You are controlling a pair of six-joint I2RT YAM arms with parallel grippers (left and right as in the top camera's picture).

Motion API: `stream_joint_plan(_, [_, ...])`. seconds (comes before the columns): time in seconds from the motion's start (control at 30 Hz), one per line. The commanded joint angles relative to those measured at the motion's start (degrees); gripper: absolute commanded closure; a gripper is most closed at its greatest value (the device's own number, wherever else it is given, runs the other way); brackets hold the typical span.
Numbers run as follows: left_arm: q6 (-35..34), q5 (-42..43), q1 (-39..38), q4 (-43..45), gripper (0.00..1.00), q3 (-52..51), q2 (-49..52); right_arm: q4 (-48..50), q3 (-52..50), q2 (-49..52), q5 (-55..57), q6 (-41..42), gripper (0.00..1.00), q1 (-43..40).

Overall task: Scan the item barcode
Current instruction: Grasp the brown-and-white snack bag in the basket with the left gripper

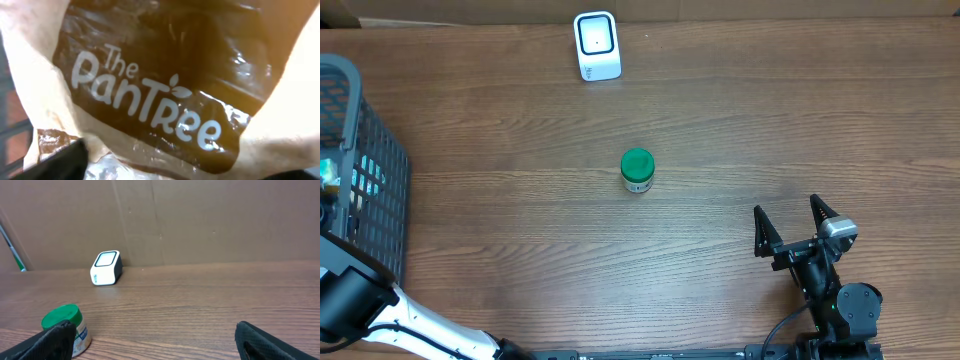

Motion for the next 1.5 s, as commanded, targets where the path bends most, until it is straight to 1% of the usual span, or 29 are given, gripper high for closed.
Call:
stream_joint_plan(0.0, [0.3,5.9,0.2,0.3,0.32,-2.3,4.5,0.3,-0.6,-0.4,-0.1,0.0,0.0,0.3])
stream_joint_plan(0.07, [0.3,6.8,0.2,0.0,0.45,-2.5,4.5,0.3,-0.6,-0.4,-0.1,0.0,0.0,0.3])
stream_joint_plan(0.2, [0.3,11.0,0.1,-1.2,0.6,-2.5,4.5,0.3,-0.6,-0.4,-0.1,0.0,0.0,0.3])
stream_joint_plan(0.23, [0.2,11.6,0.1,-1.7,0.7,-2.5,4.5,0.3,-0.6,-0.4,-0.1,0.0,0.0,0.3])
stream_joint_plan(0.27, [-1.2,11.5,0.1,-2.2,0.78,-2.5,4.5,0.3,-0.6,-0.4,-0.1,0.0,0.0,0.3])
stream_joint_plan(0.3, [-1.7,11.5,0.1,-2.4,0.83,-2.5,4.5,0.3,-0.6,-0.4,-0.1,0.0,0.0,0.3])
stream_joint_plan(0.37, [-2.8,11.5,0.1,-2.9,0.96,-2.5,4.4,0.3,-0.6,-0.4,-0.1,0.0,0.0,0.3])
stream_joint_plan(0.5, [-3.1,11.2,0.1,-4.9,0.96,-2.1,4.2,0.3,-0.6,-0.4,-0.1,0.0,0.0,0.3])
stream_joint_plan(0.57, [-7.7,8.7,0.1,-6.6,0.96,-0.3,3.7,0.3,-0.6,-0.4,-0.1,0.0,0.0,0.3])
stream_joint_plan(0.67, [-10.5,8.5,0.1,-9.3,0.96,3.3,3.3,0.3,-0.6,-0.4,-0.1,0.0,0.0,0.3])
stream_joint_plan(0.87, [-15.6,8.5,0.1,-18.3,0.96,16.0,1.5,0.3,-0.6,-0.4,-0.1,0.0,0.0,0.3])
stream_joint_plan(1.03, [-19.3,9.3,-0.6,-23.9,0.96,26.9,-1.1,0.3,-0.6,-0.4,-0.1,0.0,0.0,0.3])
stream_joint_plan(1.23, [-20.1,16.3,-2.9,-25.2,0.96,34.3,-6.7,0.3,-0.6,-0.4,-0.1,0.0,0.0,0.3])
stream_joint_plan(1.47, [-20.1,16.3,-7.9,-24.0,0.96,37.0,-14.4,0.3,-0.6,-0.4,-0.1,0.0,0.0,0.3])
